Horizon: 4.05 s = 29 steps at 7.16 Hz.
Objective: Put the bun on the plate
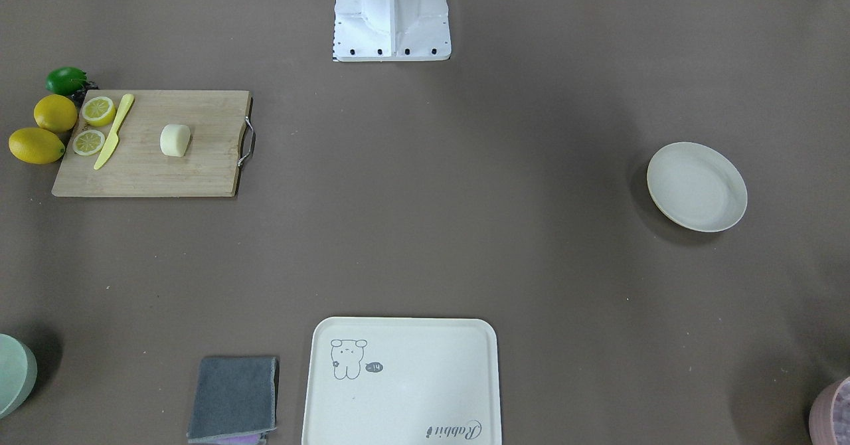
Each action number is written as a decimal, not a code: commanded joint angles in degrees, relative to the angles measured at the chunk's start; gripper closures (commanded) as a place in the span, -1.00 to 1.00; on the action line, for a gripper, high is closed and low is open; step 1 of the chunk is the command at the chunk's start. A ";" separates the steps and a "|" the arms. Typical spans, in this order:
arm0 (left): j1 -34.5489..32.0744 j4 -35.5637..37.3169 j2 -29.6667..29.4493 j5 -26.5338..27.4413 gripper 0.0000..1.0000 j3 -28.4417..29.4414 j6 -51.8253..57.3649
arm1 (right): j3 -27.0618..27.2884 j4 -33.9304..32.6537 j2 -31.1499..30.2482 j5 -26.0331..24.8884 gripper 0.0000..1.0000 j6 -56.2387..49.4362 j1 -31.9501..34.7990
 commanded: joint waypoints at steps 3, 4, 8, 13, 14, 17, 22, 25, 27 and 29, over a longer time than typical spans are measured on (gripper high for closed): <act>9.56 -18.89 4.83 -0.20 -0.94 7.71 0.37 | 0.06 0.00 0.09 -0.62 -1.00 0.01 0.09; 11.50 -22.15 4.83 -0.20 -0.93 9.83 0.20 | 0.06 0.00 0.09 -0.71 -1.00 0.10 0.00; 15.12 -22.71 4.92 -0.11 -0.76 10.03 0.46 | 0.06 0.00 0.53 -1.68 -1.00 0.10 0.09; 17.76 -22.71 5.18 -0.02 -0.60 11.60 2.90 | 0.15 0.09 0.88 -2.82 -1.00 0.10 0.09; 17.76 -22.71 5.27 -0.02 -0.60 13.26 7.10 | 0.24 0.09 0.88 -2.73 -1.00 0.10 0.09; 17.67 -22.79 5.45 -4.37 0.29 12.92 8.81 | 1.82 0.09 0.27 -2.82 -1.00 0.10 0.09; 16.97 -26.40 6.77 -6.77 1.00 12.13 8.90 | 1.73 0.00 0.18 -3.88 -1.00 0.18 0.09; 13.63 -26.57 1.96 -15.23 1.00 10.29 1.03 | 1.12 -0.09 0.44 -3.44 -1.00 0.18 -0.17; 14.15 -27.18 -2.45 -15.40 1.00 9.67 -5.05 | 0.77 -0.17 0.27 -3.26 -1.00 0.10 -0.18; 17.90 -27.45 -9.55 -13.66 1.00 7.57 -15.06 | 0.07 -0.18 0.62 -3.26 -1.00 0.10 -0.26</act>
